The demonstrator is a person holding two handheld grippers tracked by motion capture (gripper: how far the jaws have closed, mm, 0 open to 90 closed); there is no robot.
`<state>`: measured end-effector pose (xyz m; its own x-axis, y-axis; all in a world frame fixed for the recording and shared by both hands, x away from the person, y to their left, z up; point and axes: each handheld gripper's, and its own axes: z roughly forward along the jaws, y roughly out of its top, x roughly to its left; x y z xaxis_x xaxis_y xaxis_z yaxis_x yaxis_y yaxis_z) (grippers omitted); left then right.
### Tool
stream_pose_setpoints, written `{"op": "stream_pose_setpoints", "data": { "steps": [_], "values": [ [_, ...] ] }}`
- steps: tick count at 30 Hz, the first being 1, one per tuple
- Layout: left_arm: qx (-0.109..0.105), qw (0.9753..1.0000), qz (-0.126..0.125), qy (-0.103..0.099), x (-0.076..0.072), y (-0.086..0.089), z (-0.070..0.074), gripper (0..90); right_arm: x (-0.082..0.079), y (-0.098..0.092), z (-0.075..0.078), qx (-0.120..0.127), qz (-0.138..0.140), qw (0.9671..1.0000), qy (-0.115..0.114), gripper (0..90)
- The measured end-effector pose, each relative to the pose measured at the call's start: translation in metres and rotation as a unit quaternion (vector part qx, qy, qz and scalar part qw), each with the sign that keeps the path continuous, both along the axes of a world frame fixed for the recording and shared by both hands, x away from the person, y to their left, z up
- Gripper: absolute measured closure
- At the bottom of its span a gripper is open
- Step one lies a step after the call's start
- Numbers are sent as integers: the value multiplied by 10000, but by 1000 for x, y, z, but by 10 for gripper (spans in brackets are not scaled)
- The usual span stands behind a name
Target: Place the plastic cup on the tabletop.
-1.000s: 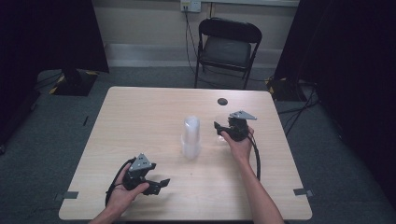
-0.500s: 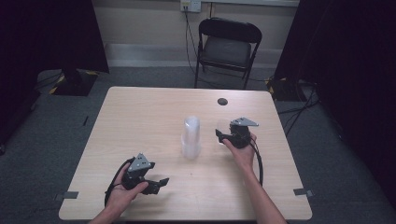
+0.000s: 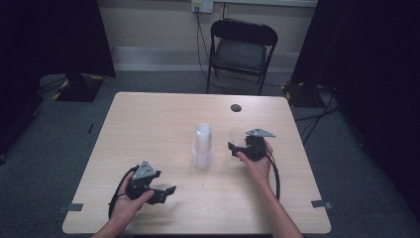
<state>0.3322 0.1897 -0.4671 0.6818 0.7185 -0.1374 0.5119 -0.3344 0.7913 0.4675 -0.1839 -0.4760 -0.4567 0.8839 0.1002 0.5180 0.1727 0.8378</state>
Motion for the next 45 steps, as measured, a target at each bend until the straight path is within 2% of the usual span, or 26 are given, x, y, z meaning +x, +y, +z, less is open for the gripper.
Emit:
{"op": "stream_pose_setpoints", "data": {
  "steps": [8, 11, 13, 15, 16, 20, 23, 26, 34, 37, 39, 42, 45],
  "values": [
    [-11, 9999, 94, 35, 3, 4, 1, 169, -13, -14, 2, 68, 30, 9999, 85, 139],
    [-3, 9999, 160, 31, 4, 6, 1, 169, -20, -19, 5, 115, 41, 9997, 209, 135],
    [33, 9998, 198, 39, 4, 7, 2, 169, -27, -23, 9, 79, 38, 9999, 89, 141],
    [117, 9997, 230, 29, 5, 8, 2, 169, -32, -27, 11, 154, 24, 9998, 122, 141],
    [86, 9996, 258, 30, 5, 7, 2, 170, -34, -29, 12, 194, 26, 9997, 144, 141],
    [126, 9995, 284, 70, 4, 8, 2, 185, -42, -33, 16, 161, 48, 9997, 190, 150],
    [120, 9995, 277, 66, 1, 8, 4, 188, -51, -36, 20, 67, 53, 9998, 156, 166],
    [108, 9996, 250, 21, 0, 8, 5, 187, -60, -40, 21, 6, 93, 9997, 242, 165],
    [46, 9995, 290, 75, 2, 11, 4, 173, -87, -42, 26, -28, 247, 9995, 200, 166],
    [-48, 9996, 273, 107, 2, 12, 4, 161, -95, -43, 27, 76, 252, 9994, 209, 170],
    [-88, 9991, 380, 138, 2, 14, 5, 159, -102, -42, 28, 91, 236, 9995, 173, 178],
    [-31, 9988, 482, 121, 2, 17, 6, 161, -114, -41, 30, 132, 320, 9992, 199, 176],
    [-91, 9984, 522, 176, 3, 19, 5, 164, -125, -43, 30, 203, 295, 9992, 170, 175]
  ]
}}
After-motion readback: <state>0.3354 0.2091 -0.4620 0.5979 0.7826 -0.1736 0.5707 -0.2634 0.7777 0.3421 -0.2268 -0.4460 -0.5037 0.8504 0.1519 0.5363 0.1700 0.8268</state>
